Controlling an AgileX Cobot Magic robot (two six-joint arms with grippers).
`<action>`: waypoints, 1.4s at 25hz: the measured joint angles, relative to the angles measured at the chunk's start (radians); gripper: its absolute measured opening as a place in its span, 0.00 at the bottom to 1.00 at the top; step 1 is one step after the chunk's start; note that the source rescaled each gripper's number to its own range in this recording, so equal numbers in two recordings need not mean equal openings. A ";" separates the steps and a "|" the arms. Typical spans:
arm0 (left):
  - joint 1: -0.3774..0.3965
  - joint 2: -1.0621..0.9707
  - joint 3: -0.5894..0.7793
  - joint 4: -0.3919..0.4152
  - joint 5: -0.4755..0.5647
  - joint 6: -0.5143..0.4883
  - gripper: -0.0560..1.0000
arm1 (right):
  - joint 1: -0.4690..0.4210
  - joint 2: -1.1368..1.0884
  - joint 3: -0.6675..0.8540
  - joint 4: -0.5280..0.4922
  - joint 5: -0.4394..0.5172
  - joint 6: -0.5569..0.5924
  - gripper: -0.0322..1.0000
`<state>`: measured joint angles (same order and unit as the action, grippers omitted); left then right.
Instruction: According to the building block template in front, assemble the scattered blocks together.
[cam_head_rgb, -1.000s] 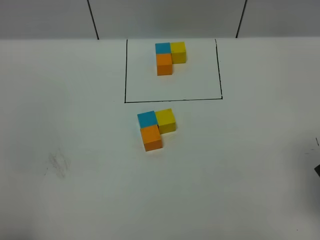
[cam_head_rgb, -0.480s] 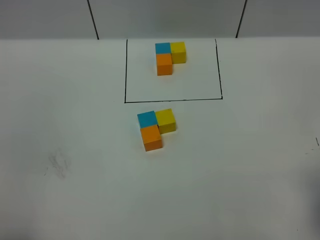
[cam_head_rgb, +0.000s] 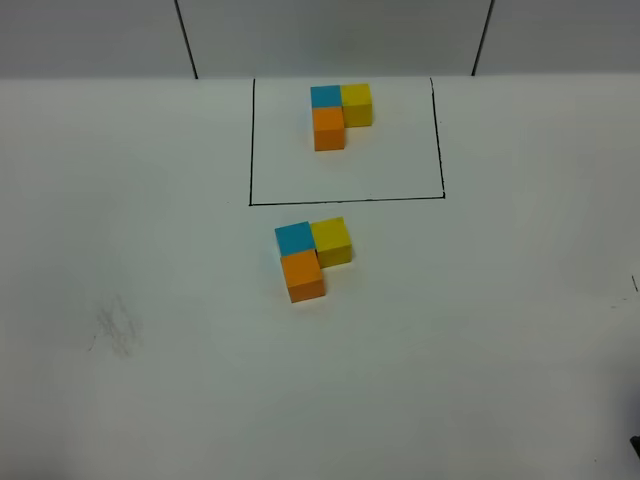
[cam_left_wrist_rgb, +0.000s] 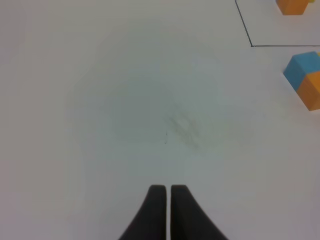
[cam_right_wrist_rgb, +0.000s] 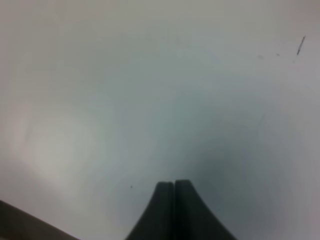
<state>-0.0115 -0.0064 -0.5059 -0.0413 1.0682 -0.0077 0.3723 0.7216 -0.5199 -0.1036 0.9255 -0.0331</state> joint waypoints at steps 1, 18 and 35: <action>0.000 0.000 0.000 0.000 0.000 0.000 0.06 | 0.000 -0.012 0.000 0.007 0.000 -0.008 0.03; 0.000 0.000 0.000 0.000 0.000 0.000 0.06 | -0.014 -0.147 -0.009 0.091 0.187 -0.051 0.03; 0.000 0.000 0.000 0.000 0.001 0.000 0.06 | -0.194 -0.364 0.011 0.117 0.134 -0.119 0.03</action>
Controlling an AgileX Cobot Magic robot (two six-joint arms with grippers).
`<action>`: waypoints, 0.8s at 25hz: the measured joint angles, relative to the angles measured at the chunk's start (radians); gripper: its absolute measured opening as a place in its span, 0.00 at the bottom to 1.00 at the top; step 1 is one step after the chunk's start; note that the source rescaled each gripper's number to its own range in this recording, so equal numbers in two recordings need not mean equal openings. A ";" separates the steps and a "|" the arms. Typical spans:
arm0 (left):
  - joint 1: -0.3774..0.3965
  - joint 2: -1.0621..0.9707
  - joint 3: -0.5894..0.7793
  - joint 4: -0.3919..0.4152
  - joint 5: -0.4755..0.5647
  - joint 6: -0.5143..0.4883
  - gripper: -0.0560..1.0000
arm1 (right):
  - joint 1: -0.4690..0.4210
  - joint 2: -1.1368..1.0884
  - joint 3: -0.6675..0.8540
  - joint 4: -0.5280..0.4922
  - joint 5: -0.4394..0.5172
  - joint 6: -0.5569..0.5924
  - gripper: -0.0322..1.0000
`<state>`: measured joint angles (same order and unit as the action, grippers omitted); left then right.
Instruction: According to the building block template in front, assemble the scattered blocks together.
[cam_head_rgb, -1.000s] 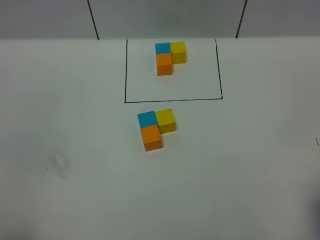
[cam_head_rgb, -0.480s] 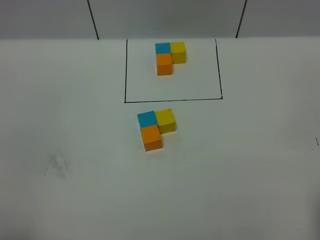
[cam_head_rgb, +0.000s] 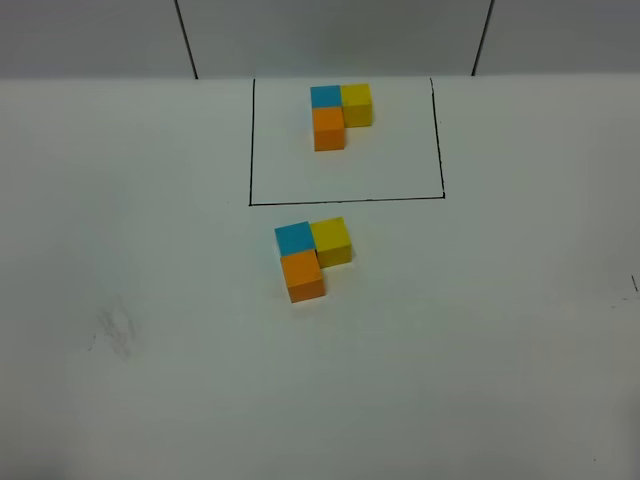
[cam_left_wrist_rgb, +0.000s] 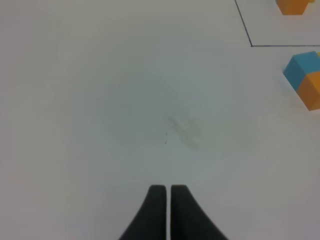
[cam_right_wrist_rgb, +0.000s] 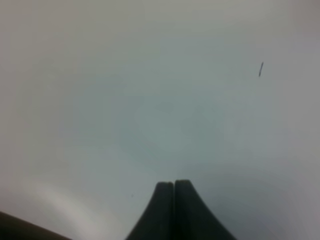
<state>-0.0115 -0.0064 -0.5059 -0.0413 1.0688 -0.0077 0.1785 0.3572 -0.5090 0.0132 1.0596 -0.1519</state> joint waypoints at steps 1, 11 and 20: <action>0.000 0.000 0.000 0.000 0.000 0.000 0.06 | -0.011 -0.012 0.001 0.005 0.008 0.000 0.03; 0.000 0.000 0.000 0.000 0.000 0.000 0.06 | -0.185 -0.219 0.003 0.009 0.010 -0.001 0.03; 0.000 0.000 0.000 0.000 0.000 0.000 0.06 | -0.213 -0.362 0.005 -0.067 0.010 -0.001 0.03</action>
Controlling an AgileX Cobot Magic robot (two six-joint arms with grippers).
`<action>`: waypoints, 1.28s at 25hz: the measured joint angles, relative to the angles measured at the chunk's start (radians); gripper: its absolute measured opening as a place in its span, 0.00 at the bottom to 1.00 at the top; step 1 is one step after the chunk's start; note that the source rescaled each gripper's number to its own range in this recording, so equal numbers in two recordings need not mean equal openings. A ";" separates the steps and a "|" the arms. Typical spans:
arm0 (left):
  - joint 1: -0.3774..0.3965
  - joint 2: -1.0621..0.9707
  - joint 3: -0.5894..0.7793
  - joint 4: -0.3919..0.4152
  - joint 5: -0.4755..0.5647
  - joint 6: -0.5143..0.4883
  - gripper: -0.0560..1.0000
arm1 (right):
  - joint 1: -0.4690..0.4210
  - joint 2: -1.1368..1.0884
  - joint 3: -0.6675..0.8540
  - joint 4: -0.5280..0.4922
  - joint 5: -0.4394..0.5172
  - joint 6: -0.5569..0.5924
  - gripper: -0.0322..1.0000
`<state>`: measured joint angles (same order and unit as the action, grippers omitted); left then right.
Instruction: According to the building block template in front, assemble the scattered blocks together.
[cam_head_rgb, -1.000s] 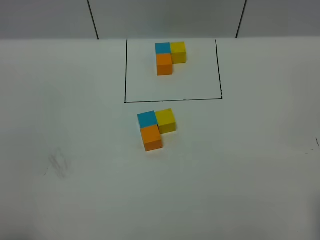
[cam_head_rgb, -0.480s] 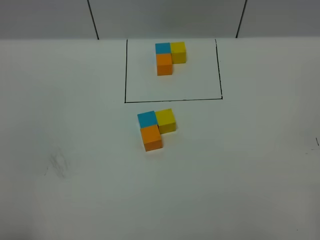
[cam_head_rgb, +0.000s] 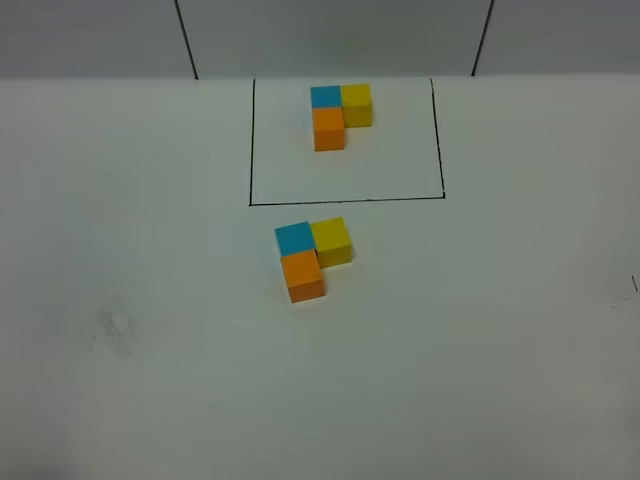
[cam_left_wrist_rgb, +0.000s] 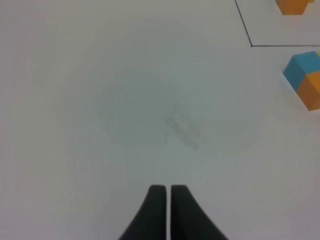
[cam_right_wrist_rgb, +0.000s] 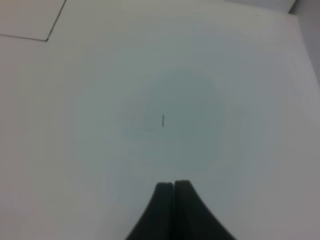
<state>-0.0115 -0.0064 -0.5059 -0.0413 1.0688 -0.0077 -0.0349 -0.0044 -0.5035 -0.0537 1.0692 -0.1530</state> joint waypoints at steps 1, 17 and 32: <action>0.000 0.000 0.000 0.000 0.000 0.000 0.06 | 0.000 0.000 0.000 -0.003 0.000 0.000 0.03; 0.000 0.000 0.000 0.000 0.000 0.000 0.06 | 0.000 -0.003 0.000 0.015 0.000 -0.032 0.03; 0.000 0.000 0.000 0.000 0.000 0.000 0.06 | 0.000 -0.003 0.000 0.015 0.000 -0.033 0.03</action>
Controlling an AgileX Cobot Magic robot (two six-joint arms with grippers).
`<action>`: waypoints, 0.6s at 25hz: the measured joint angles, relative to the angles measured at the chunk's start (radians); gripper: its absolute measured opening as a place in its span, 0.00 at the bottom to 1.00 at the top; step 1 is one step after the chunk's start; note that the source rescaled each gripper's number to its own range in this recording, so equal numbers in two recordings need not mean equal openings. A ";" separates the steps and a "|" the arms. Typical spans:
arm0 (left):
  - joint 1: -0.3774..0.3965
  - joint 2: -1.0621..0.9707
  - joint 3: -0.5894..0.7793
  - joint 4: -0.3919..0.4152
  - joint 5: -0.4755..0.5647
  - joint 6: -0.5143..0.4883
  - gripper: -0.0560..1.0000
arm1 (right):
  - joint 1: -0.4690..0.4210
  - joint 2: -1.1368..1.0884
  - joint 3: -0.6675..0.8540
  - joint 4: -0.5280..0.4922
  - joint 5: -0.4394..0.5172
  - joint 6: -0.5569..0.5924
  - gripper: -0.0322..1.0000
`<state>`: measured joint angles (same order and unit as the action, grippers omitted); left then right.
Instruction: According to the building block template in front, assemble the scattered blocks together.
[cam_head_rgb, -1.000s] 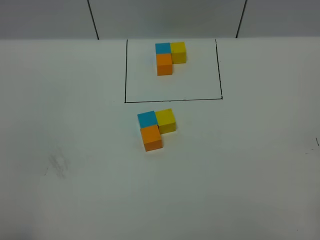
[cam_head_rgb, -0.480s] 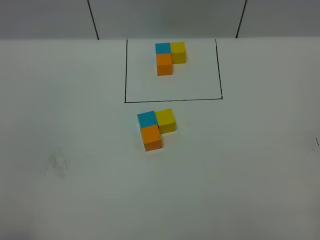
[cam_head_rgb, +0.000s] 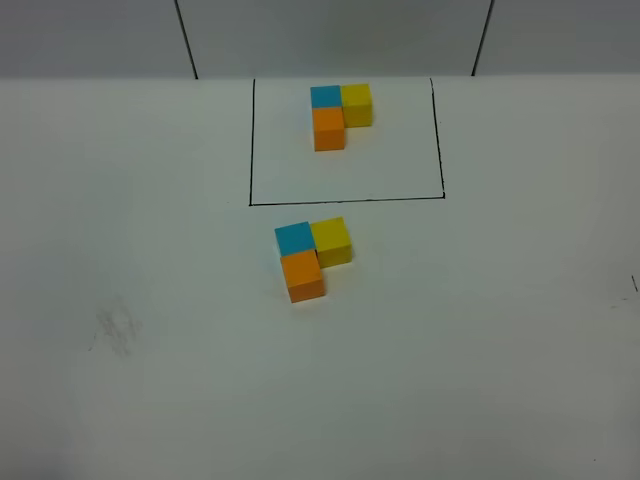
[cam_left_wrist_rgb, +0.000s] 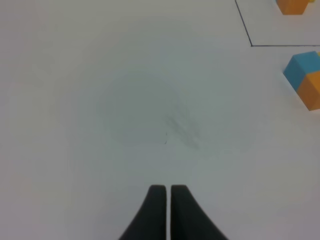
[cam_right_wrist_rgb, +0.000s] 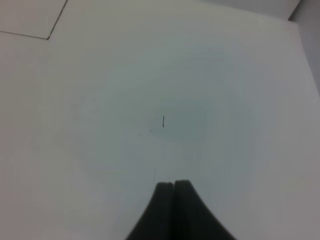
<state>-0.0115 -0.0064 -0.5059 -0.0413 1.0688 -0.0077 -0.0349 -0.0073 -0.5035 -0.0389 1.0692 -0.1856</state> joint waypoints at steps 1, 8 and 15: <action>0.000 0.000 0.000 0.000 0.000 0.000 0.06 | 0.000 0.000 0.000 0.000 0.000 0.000 0.03; 0.000 0.000 0.000 0.000 0.000 0.000 0.06 | 0.000 0.000 0.000 0.000 0.000 0.000 0.03; 0.000 0.000 0.000 0.000 0.000 0.000 0.06 | 0.000 0.000 0.000 0.000 0.000 0.000 0.03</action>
<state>-0.0115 -0.0064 -0.5059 -0.0413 1.0688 -0.0077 -0.0349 -0.0073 -0.5035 -0.0389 1.0692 -0.1856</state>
